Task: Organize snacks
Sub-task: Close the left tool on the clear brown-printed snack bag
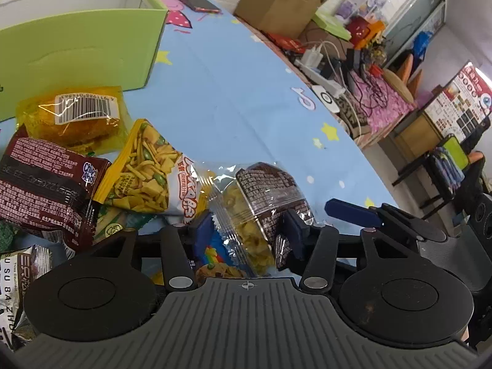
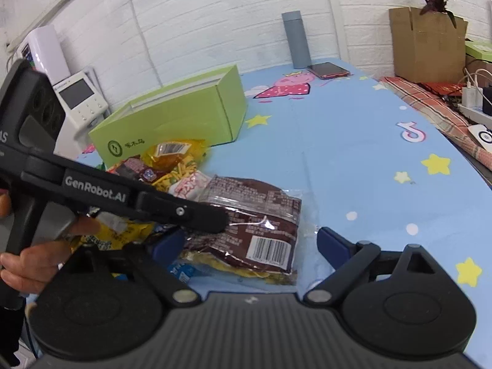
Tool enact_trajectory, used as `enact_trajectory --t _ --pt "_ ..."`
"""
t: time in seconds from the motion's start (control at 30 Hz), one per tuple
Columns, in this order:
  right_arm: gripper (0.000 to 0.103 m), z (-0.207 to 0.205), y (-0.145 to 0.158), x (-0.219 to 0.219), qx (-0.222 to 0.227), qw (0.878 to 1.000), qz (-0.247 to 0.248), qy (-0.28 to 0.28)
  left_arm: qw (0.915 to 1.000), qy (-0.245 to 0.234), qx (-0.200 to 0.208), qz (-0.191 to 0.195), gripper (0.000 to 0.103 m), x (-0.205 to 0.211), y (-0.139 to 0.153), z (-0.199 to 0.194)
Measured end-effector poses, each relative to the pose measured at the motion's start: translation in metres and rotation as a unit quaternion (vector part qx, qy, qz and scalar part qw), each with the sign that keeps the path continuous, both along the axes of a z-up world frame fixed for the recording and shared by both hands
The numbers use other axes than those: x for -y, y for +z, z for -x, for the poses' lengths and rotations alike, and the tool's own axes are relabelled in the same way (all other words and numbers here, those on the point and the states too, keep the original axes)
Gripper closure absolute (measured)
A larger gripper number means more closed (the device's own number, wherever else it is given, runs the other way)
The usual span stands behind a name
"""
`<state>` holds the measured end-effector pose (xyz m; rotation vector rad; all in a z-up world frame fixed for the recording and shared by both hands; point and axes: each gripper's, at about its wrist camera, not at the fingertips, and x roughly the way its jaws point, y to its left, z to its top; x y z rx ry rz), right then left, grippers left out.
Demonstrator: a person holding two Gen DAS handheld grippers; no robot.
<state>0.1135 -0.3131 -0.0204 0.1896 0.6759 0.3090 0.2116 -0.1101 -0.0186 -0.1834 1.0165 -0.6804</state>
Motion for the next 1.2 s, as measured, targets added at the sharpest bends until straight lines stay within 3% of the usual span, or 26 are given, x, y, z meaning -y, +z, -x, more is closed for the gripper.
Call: enact_trajectory --t 0.17,0.27,0.3,0.4,0.57,0.67,0.73,0.83,0.93,1.03,1.2 --pt "0.009 -0.001 -0.012 0.006 -0.015 1.000 -0.018 -0.008 0.9999 -0.008 0.007 -0.007 0.059 0.009 -0.004 0.003" --pt "0.009 -0.007 -0.016 -0.006 0.001 1.000 0.004 -0.005 0.9998 -0.004 0.013 -0.011 0.064 0.008 -0.005 0.005" --pt "0.009 -0.007 -0.015 -0.008 -0.001 1.000 0.003 0.000 1.0000 -0.002 0.005 0.000 0.071 0.005 -0.004 0.003" --pt "0.016 -0.004 -0.003 -0.011 0.008 0.999 -0.020 0.026 0.9999 0.001 0.000 0.016 0.078 -0.003 0.004 0.001" --pt "0.019 -0.011 0.032 -0.046 0.047 0.995 0.001 0.085 0.9993 -0.014 0.025 0.022 0.089 -0.003 0.031 -0.003" --pt "0.009 -0.008 0.051 -0.050 0.089 0.993 0.024 0.078 0.9996 -0.011 0.025 0.011 0.089 -0.011 0.031 -0.012" --pt "0.010 -0.009 0.046 -0.043 0.070 0.994 0.026 0.084 0.9999 -0.008 0.011 0.004 0.087 -0.014 0.023 -0.019" --pt "0.010 -0.010 0.027 -0.020 0.038 0.998 0.039 0.043 0.9998 -0.011 0.001 0.017 0.086 -0.019 0.011 -0.022" --pt "0.009 -0.021 0.006 0.012 -0.001 1.000 -0.026 -0.001 0.9999 -0.009 -0.001 0.012 0.082 -0.018 0.006 -0.023" --pt "0.010 -0.034 -0.008 0.023 -0.021 0.997 -0.067 -0.002 0.9999 -0.006 -0.006 0.011 0.078 -0.017 0.002 -0.025" --pt "0.009 -0.036 -0.013 -0.005 -0.006 0.999 -0.023 0.032 0.9995 0.000 -0.021 0.024 0.076 -0.018 -0.006 -0.033"
